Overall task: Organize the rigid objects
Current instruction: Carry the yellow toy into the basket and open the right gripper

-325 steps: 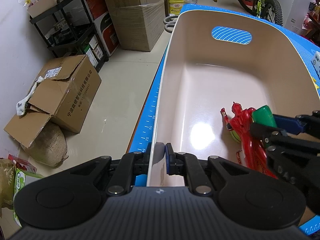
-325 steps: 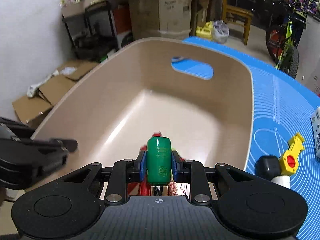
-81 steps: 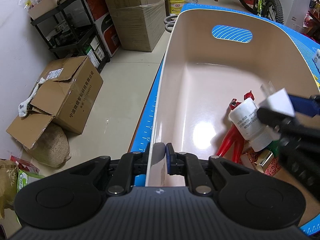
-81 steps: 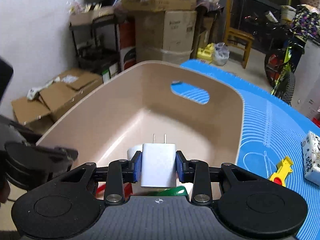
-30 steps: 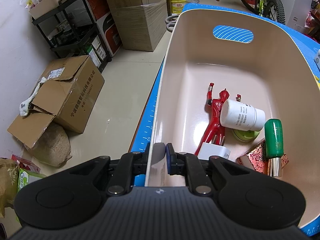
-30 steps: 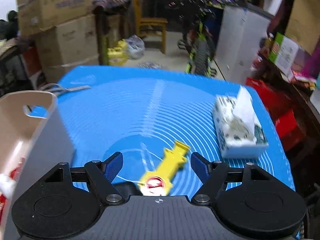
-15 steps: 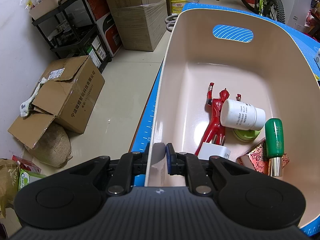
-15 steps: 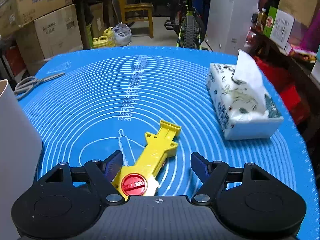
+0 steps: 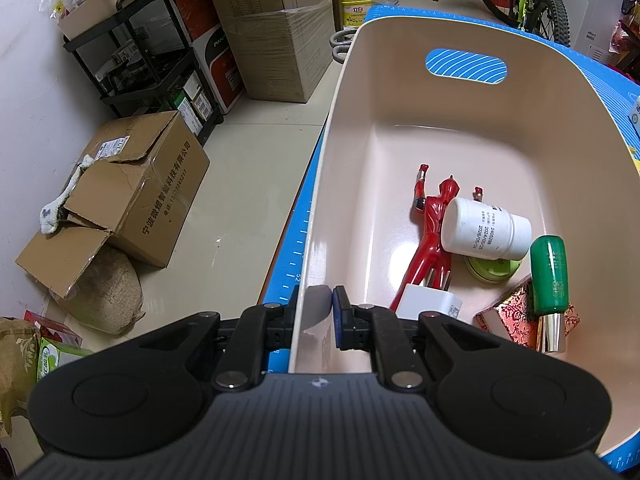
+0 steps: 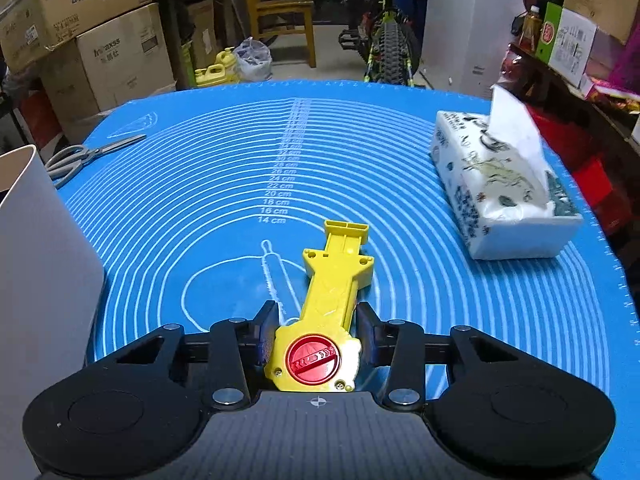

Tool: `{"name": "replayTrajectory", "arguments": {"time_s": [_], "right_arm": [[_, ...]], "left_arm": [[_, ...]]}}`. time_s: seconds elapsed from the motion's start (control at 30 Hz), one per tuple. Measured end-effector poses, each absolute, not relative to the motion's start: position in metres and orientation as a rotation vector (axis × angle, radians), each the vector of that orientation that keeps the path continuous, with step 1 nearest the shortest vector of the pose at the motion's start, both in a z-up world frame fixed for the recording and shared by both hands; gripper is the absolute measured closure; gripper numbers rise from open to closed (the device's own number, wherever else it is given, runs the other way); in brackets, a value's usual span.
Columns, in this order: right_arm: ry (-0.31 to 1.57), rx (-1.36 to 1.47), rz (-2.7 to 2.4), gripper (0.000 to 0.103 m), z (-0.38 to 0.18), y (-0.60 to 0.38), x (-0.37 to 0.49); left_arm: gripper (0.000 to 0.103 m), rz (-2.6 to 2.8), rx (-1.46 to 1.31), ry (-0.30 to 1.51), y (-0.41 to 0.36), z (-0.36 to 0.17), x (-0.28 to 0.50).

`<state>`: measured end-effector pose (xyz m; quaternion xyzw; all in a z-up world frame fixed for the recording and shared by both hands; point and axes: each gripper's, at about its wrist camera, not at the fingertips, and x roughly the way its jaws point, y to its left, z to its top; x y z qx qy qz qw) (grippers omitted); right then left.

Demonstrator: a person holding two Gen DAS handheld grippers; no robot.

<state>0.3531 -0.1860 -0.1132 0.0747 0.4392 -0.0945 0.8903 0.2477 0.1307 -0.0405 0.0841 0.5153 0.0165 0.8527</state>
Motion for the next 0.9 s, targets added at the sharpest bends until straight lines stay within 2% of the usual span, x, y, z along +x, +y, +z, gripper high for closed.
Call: {"name": "replayTrajectory", "arguments": {"time_s": [0.5, 0.9], "right_arm": [[0.757, 0.188, -0.127, 0.056, -0.04, -0.182, 0.316], [0.59, 0.109, 0.15, 0.056, 0.026, -0.092, 0.288]], "left_arm": [[0.087, 0.035, 0.178, 1.084, 0.131, -0.04, 0.248], [0.087, 0.036, 0.179, 1.084, 0.131, -0.041, 0.247]]}}
